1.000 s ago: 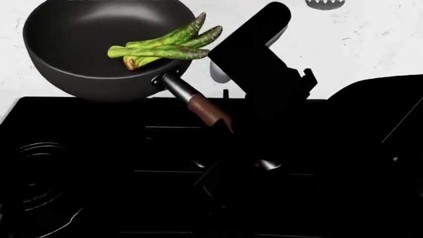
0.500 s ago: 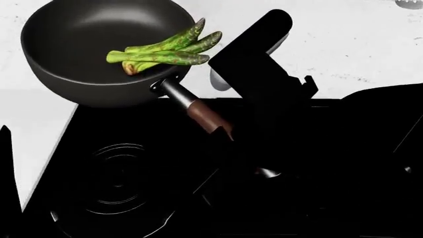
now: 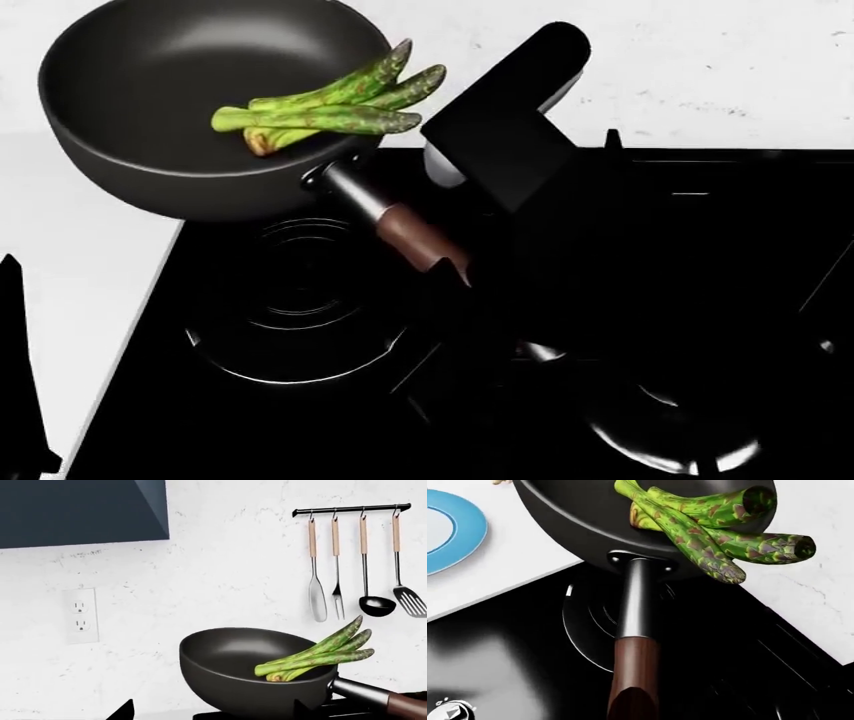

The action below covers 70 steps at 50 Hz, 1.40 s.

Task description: Pick up the pan and dump the vegetables in it onto the plate. Then return the pan to the stove.

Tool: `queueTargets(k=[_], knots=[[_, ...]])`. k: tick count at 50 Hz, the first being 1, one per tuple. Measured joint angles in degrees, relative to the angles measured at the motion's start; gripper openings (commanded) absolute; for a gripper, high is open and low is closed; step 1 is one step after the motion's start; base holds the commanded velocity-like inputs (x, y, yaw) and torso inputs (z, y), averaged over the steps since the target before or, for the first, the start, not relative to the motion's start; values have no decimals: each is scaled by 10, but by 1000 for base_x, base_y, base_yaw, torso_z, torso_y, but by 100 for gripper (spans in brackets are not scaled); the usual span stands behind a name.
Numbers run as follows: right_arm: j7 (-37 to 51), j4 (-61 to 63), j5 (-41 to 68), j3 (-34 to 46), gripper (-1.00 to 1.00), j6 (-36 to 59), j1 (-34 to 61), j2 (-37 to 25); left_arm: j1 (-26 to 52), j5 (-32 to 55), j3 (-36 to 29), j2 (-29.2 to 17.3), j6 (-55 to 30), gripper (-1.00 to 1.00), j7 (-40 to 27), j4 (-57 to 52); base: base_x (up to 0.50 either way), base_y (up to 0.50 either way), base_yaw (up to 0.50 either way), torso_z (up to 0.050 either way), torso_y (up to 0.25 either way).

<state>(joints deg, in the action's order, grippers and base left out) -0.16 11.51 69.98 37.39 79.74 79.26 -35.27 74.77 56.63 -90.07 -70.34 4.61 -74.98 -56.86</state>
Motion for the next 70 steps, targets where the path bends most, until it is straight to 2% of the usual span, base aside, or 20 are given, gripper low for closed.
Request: queueTargets(k=[18,28,41,57,70], knots=[[0,6,-6,10,-100,-12,3,-3,1,1,0,-1,-3,100,-3,-2,3,500,0,1,1],[1,2,2,10,-100,-14,4,-1,5,5,3,0,-4,100,-1,-1,0,29,0,0,1],[3,6,-2,14,-100,-18,3,-8,4,4,2,3,-4,100,-3,-2,2,487,0,0,1],[31,38,10,8,-100,-26,-20,-20,2,1,1,3,-4,100,-10,-7,0,3,0,0,1],[40,115,-68,70,-100,-73,-51,-46,11,7,4,6,-7,100,-18,-14,0,0,0,1,1]])
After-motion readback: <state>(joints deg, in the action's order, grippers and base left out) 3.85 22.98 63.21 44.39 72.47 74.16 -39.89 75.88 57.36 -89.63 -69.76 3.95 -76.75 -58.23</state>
